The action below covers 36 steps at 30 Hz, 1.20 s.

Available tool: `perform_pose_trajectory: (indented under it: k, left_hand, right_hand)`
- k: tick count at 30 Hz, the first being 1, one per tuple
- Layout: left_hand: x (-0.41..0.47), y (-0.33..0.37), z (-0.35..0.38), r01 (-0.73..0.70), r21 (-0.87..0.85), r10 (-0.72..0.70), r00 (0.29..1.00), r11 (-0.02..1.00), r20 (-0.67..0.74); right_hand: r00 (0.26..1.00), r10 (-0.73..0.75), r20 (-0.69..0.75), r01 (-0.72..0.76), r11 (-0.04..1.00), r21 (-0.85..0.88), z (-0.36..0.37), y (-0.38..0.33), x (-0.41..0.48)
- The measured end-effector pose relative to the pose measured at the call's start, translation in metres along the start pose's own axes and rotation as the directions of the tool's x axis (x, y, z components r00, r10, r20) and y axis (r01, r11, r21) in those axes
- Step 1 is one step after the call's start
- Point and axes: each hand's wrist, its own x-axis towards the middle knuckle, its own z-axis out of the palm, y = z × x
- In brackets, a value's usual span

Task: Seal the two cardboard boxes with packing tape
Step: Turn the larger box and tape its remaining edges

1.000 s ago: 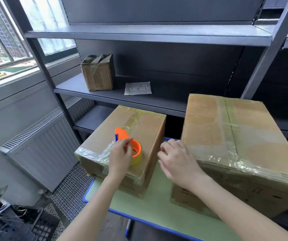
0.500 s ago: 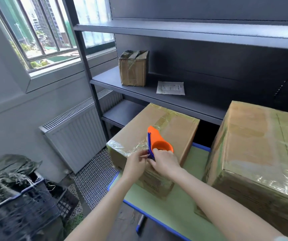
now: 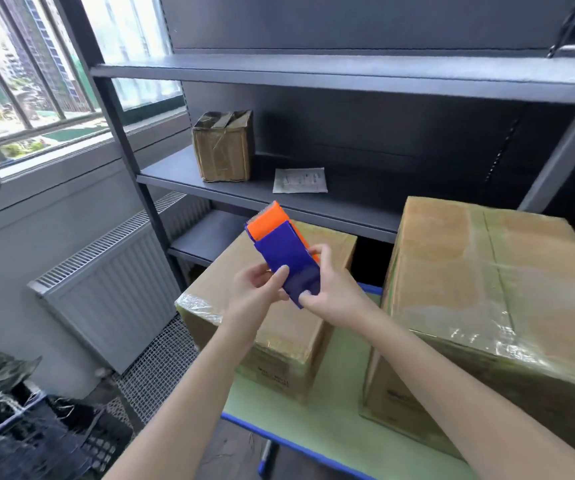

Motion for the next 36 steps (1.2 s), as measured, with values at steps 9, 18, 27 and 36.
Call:
perform_pose_trajectory:
  k: [9, 18, 27, 36]
  left_hand:
    - [-0.036, 0.038, 0.113, -0.295, 0.093, 0.28, 0.949, 0.951, 0.148]
    - [-0.009, 0.043, 0.156, 0.32, -0.152, -0.277, 0.928, 0.935, 0.248]
    - [-0.012, 0.035, 0.183, 0.522, 0.008, -0.45, 0.727, 0.853, 0.519]
    - [-0.01, 0.033, 0.174, 0.298, 0.095, -0.311, 0.877, 0.95, 0.366]
  right_hand:
    - [0.847, -0.245, -0.473, -0.187, 0.694, -0.695, -0.081, -0.006, -0.068]
    - [0.928, -0.077, -0.365, 0.004, 0.981, -0.196, -0.186, 0.045, -0.13]
    - [0.97, -0.015, -0.242, 0.003, 0.999, -0.05, -0.201, 0.081, -0.145]
    - [0.99, -0.067, -0.126, 0.04, 0.978, -0.206, -0.207, 0.087, -0.146]
